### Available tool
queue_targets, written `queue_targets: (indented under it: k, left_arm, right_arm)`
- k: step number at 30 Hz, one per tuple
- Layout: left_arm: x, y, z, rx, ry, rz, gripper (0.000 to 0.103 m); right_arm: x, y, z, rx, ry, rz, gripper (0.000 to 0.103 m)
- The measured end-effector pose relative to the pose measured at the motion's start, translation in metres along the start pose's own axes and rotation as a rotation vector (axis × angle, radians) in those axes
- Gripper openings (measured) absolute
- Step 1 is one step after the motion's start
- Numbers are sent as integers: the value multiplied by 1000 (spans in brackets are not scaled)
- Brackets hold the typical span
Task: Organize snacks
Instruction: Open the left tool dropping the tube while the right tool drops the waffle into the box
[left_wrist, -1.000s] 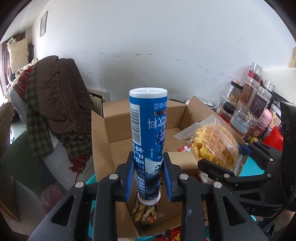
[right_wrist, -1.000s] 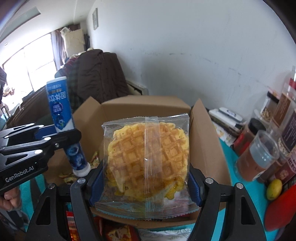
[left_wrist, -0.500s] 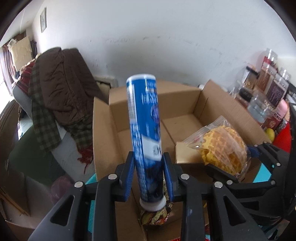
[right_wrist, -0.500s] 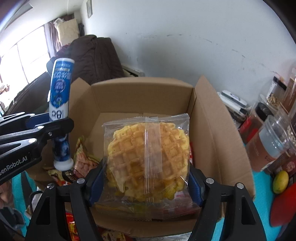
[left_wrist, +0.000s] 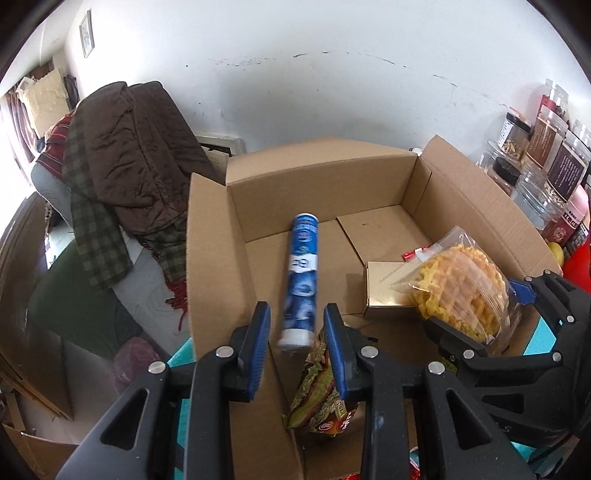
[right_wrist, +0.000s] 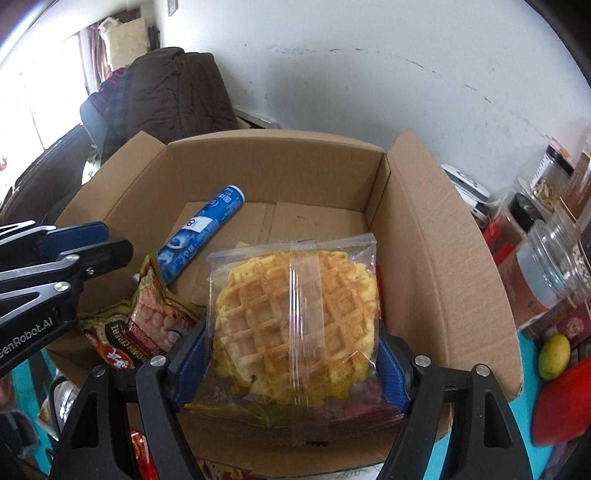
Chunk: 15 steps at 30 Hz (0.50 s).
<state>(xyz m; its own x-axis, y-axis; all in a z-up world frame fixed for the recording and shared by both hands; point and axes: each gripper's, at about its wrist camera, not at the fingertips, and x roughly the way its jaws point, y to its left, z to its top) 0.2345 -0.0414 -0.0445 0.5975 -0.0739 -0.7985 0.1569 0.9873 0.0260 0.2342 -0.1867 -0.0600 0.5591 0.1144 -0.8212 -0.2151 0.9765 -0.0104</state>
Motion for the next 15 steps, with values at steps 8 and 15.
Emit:
queue_targets:
  k: [8,15]
  left_arm:
    - [-10,1,0,-9,-5,34,30]
    - [-28,5,2,-22,-32,41,30]
  right_arm:
    - [-4,5,3,-29,7,-43,87]
    - [-25,7,5,-42,-30,-72,88]
